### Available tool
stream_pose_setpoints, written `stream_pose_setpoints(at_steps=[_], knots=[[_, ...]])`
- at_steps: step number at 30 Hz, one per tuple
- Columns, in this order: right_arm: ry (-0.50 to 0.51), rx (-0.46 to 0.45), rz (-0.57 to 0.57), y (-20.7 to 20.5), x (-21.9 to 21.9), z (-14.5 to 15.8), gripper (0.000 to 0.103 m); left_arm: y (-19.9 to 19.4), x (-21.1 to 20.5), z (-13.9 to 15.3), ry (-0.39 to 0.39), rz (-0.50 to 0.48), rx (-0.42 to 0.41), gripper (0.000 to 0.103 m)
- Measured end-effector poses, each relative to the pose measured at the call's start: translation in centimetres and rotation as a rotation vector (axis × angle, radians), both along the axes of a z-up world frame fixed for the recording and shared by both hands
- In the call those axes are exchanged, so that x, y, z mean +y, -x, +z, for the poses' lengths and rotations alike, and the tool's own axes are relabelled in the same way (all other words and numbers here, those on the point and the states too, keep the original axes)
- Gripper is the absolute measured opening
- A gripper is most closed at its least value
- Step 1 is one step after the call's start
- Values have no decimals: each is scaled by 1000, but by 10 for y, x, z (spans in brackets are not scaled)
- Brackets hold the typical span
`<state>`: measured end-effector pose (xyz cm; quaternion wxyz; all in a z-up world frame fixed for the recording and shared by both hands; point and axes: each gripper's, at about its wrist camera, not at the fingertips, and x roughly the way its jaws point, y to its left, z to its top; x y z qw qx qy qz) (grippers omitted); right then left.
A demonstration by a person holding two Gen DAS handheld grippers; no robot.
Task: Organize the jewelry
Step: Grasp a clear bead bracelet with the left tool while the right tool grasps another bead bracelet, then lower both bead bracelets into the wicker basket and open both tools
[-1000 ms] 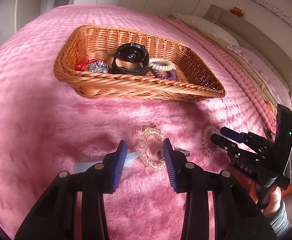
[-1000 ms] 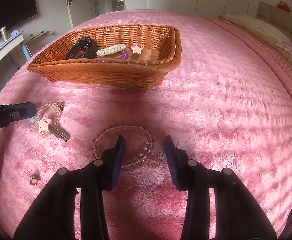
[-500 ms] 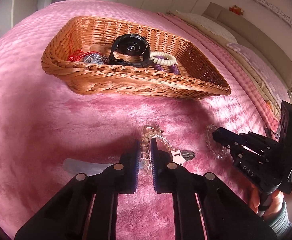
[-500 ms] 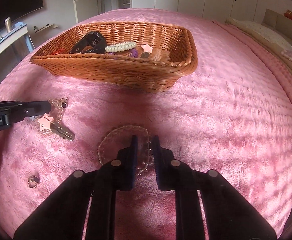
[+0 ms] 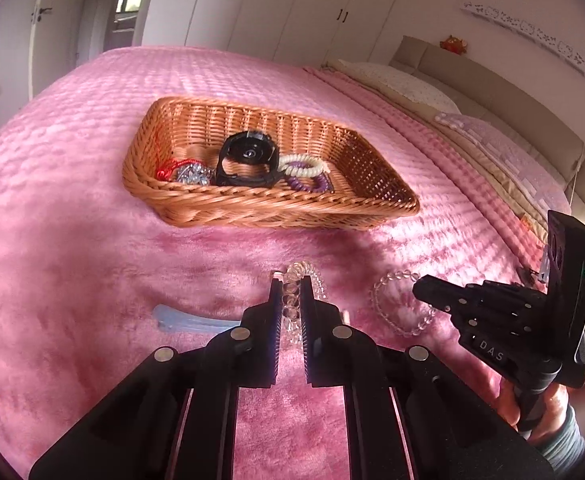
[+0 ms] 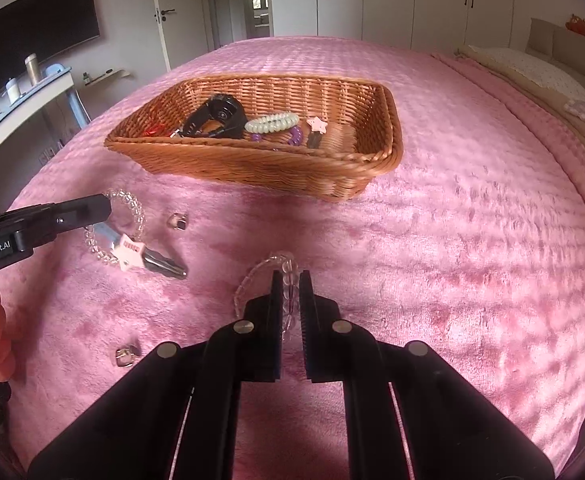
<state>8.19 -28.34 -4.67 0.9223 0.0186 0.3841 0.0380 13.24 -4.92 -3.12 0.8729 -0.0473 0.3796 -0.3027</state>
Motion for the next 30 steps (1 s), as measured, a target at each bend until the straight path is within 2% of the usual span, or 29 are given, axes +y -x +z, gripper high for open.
stream_pose_setpoints(at_steps=[9, 16, 20, 24, 30], knots=[[-50, -61, 23, 21, 7, 38, 6, 27, 9, 40, 39, 1, -91, 7], [-86, -150, 29, 20, 2, 86, 6, 28, 11, 70, 48, 7, -167, 7], [-82, -201, 22, -3, -2, 113, 6, 10, 9, 87, 44, 21, -205, 7], [-68, -225, 13, -39, -5, 128, 6, -18, 3, 96, 27, 53, -240, 7], [-59, -190, 12, -99, -2, 121, 6, -76, 1, 85, 85, 111, -163, 7]])
